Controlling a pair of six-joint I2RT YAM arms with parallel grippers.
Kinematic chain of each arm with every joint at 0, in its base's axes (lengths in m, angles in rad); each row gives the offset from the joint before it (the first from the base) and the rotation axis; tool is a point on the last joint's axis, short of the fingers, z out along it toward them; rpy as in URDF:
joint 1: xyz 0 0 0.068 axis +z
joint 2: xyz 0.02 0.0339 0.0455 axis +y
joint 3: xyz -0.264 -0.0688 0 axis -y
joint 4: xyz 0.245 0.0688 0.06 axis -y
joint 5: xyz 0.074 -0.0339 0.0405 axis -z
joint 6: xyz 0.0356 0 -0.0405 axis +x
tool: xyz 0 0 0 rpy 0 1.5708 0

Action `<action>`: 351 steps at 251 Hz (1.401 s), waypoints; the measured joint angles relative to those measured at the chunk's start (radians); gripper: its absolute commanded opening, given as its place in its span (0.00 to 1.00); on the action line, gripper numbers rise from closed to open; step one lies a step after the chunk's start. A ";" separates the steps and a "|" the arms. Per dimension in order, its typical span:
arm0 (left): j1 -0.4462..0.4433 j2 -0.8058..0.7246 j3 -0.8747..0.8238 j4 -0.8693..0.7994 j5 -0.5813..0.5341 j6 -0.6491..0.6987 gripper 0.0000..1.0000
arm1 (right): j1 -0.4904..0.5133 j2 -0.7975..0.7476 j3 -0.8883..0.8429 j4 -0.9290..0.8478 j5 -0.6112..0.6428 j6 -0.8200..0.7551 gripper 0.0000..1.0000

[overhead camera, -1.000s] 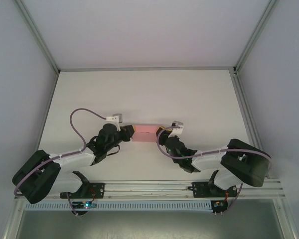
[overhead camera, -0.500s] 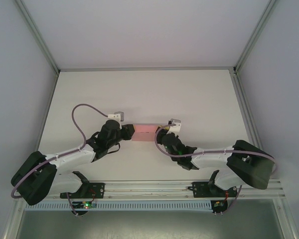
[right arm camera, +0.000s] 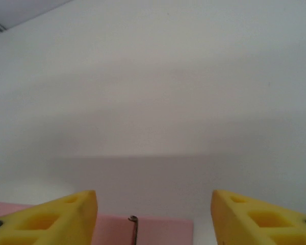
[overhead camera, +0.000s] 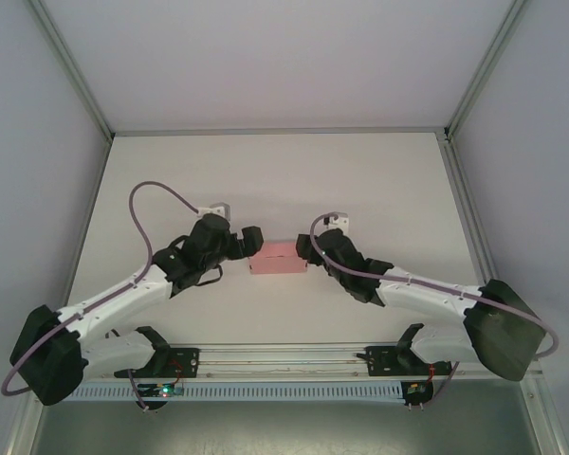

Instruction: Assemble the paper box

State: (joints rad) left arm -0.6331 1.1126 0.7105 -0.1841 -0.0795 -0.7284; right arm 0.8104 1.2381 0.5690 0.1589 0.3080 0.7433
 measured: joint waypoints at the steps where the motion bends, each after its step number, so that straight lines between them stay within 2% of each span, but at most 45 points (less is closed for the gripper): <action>1: 0.001 -0.001 0.003 -0.003 -0.001 0.000 1.00 | -0.002 -0.002 0.002 -0.001 -0.002 0.000 0.74; 20: 0.030 -0.014 0.085 -0.070 -0.019 0.009 1.00 | -0.047 -0.035 0.042 -0.029 -0.066 -0.050 0.87; 24: 0.038 -0.015 0.101 -0.083 -0.022 0.010 1.00 | -0.056 -0.042 0.050 -0.032 -0.085 -0.069 0.96; 28: 0.051 -0.016 0.119 -0.097 -0.026 0.011 1.00 | -0.067 -0.049 0.057 -0.032 -0.104 -0.073 0.98; 58: 0.162 -0.012 0.212 -0.191 -0.026 0.010 1.00 | -0.141 -0.079 0.127 -0.051 -0.306 -0.269 0.98; 79: 0.237 -0.001 0.238 -0.248 -0.026 0.010 1.00 | -0.142 -0.075 0.215 -0.146 -0.414 -0.503 0.98; 121: 0.304 0.005 0.217 -0.313 -0.007 0.015 1.00 | -0.032 0.007 0.388 -0.381 -0.513 -1.091 0.98; 155: 0.333 0.000 0.175 -0.340 -0.006 0.023 1.00 | 0.006 0.198 0.538 -0.593 -0.540 -1.396 0.98; 179: 0.346 -0.026 0.130 -0.357 -0.011 0.023 1.00 | 0.008 0.350 0.655 -0.710 -0.513 -1.519 0.98; 207: 0.354 -0.073 0.087 -0.379 -0.027 0.023 1.00 | 0.028 0.463 0.726 -0.786 -0.430 -1.590 0.96; 233: 0.362 -0.110 0.077 -0.402 -0.053 0.026 1.00 | 0.053 0.533 0.760 -0.821 -0.348 -1.615 0.87; 251: 0.363 -0.136 0.074 -0.409 -0.067 0.028 1.00 | 0.067 0.560 0.772 -0.833 -0.301 -1.627 0.72; 270: 0.366 -0.163 0.066 -0.409 -0.080 0.029 1.00 | 0.082 0.575 0.778 -0.836 -0.247 -1.641 0.49; 292: 0.367 -0.186 0.053 -0.411 -0.090 0.029 1.00 | 0.105 0.574 0.777 -0.823 -0.158 -1.633 0.37; 351: 0.367 -0.211 0.026 -0.415 -0.103 0.029 1.00 | 0.135 0.498 0.620 -0.557 0.104 -1.662 0.38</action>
State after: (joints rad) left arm -0.2661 0.9020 0.7368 -0.5995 -0.1829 -0.6994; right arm 0.9455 1.7363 1.1893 -0.3977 0.4118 -0.9192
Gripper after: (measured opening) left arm 0.998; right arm 0.399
